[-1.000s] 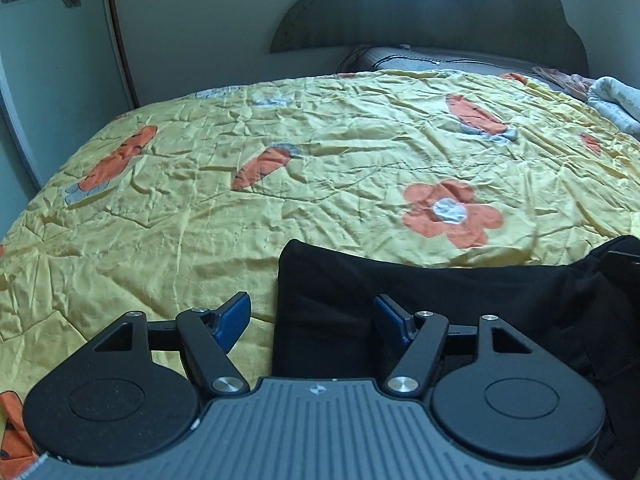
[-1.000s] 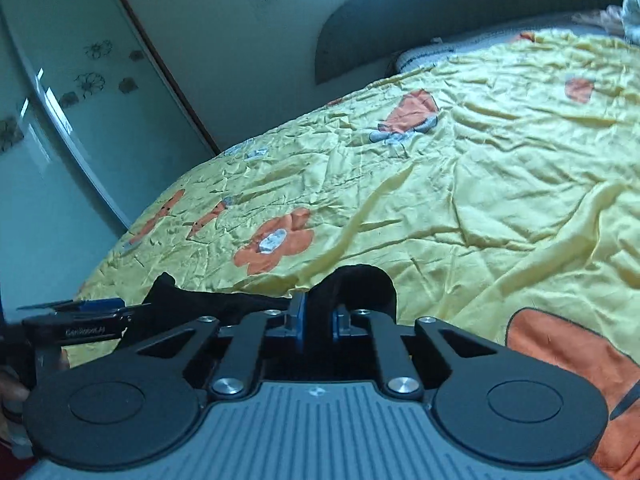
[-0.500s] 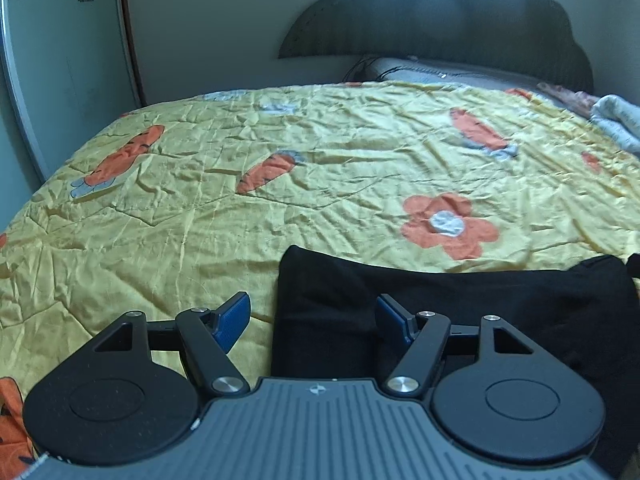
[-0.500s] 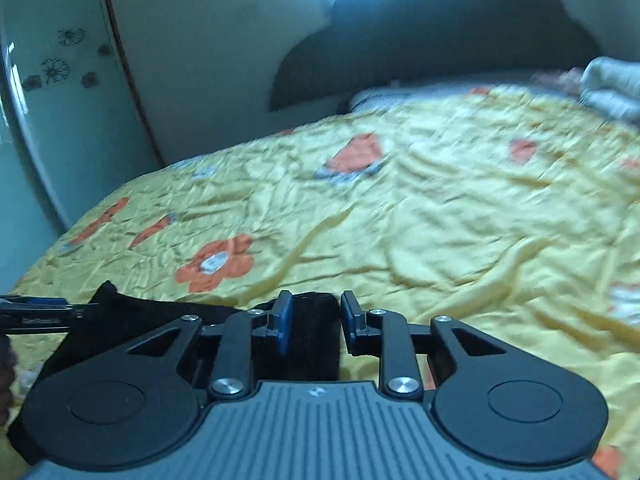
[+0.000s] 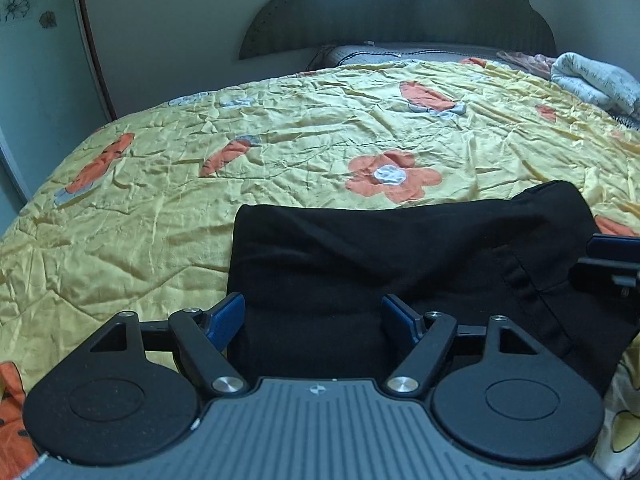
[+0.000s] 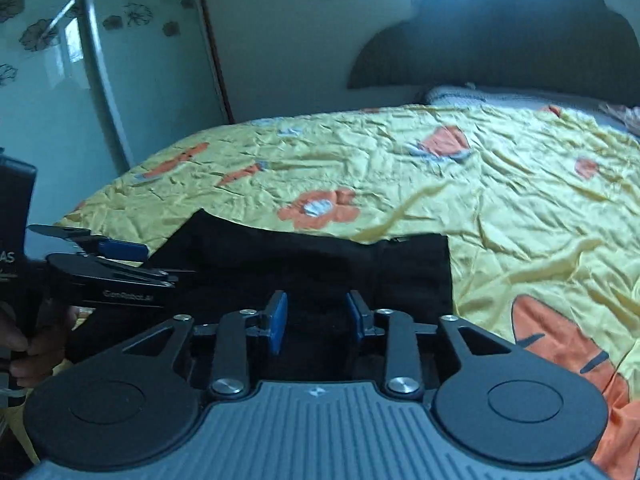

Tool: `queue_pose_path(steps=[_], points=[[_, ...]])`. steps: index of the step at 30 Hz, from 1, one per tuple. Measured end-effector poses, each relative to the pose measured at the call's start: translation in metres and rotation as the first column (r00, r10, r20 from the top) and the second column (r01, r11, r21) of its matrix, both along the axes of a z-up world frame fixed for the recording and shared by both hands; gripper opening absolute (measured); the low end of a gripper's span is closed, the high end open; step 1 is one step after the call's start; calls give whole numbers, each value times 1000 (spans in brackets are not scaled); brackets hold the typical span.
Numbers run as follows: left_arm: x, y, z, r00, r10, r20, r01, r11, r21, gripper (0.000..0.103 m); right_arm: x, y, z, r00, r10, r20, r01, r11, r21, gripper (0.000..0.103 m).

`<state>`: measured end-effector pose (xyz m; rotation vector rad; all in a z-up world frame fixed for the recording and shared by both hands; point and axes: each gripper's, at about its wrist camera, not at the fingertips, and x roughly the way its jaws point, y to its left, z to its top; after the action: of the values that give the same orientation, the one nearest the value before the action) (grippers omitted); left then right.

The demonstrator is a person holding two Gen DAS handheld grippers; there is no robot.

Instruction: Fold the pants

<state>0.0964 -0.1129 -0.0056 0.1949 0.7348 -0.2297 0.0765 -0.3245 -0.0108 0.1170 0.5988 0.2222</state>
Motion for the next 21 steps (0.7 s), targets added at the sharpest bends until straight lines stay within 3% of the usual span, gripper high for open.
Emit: queue_pose_path(steps=[1,3,6,11,16,21], points=[[-1,1,-2,1000,1,-9,-1,1000,-8,81,-1,2,0,1000,10,0,-10,1000,-13,49],[-4,0,-8,1000,0,-27,0,1000,-10,82,-1,6,-5,1000,12,-20,-14,998,-67,60],[-11,1,-8,1000,-6,-8,6,1000,2,83,-1,8,-15,999,-5,-43,-1,991,-134,60],[-11,10,-2,1000,-1,-23,0,1000,-20,84,-9,-17,-6,1000,-19,-21,19,1000,19,60],[-8,27,0,999,-29,-43,27,998,-57,85,-2,-42,-9,997,-63,-47,68,992,107,60],[7,62,-3,985,-102,-139,69,973,-222,85,8,-73,-21,991,-91,-102,112,967,231,61]])
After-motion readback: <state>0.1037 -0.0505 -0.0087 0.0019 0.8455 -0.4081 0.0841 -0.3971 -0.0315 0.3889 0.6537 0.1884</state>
